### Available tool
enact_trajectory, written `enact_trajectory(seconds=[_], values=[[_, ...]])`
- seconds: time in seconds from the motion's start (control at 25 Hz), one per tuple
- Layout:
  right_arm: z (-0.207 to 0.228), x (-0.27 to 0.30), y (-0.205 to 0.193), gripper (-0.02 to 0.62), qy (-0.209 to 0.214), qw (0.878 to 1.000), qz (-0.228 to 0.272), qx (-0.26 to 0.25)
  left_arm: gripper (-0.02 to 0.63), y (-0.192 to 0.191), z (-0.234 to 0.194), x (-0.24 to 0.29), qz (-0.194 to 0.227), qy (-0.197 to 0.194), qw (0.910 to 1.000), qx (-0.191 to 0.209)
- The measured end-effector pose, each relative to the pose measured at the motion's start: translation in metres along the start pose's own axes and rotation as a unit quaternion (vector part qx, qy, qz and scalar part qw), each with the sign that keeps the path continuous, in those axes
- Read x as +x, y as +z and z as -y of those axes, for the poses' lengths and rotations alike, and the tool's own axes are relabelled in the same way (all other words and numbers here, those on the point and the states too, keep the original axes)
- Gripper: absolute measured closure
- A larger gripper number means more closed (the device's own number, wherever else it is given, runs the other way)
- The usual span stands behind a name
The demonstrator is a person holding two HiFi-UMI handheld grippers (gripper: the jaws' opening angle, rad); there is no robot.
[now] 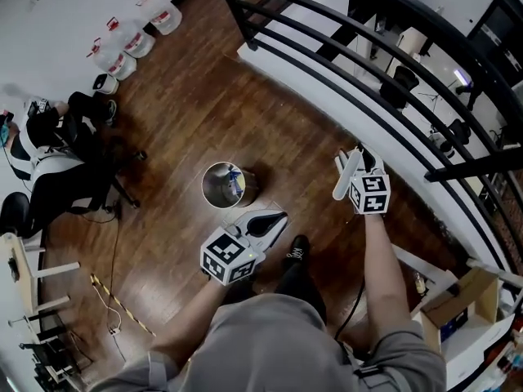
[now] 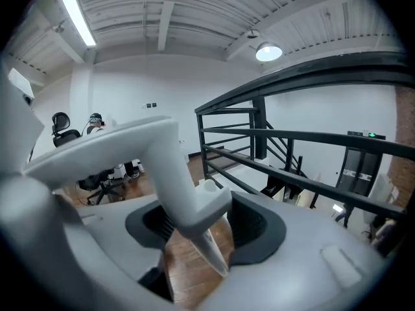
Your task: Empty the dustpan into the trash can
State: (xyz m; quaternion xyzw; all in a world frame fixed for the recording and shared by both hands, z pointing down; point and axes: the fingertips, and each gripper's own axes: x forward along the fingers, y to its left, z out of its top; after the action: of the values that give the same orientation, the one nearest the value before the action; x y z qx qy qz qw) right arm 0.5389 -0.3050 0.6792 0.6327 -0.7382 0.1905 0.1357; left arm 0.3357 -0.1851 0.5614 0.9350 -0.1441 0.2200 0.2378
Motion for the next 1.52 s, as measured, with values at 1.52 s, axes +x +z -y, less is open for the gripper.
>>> enact_trajectory(seconds=[1.52], values=[[-0.496, -0.193, 0.24, 0.397, 0.336, 0.926, 0.041, -0.166, 0.617, -0.059, -0.07, -0.395, 0.26, 0.203, 0.9434, -0.034]])
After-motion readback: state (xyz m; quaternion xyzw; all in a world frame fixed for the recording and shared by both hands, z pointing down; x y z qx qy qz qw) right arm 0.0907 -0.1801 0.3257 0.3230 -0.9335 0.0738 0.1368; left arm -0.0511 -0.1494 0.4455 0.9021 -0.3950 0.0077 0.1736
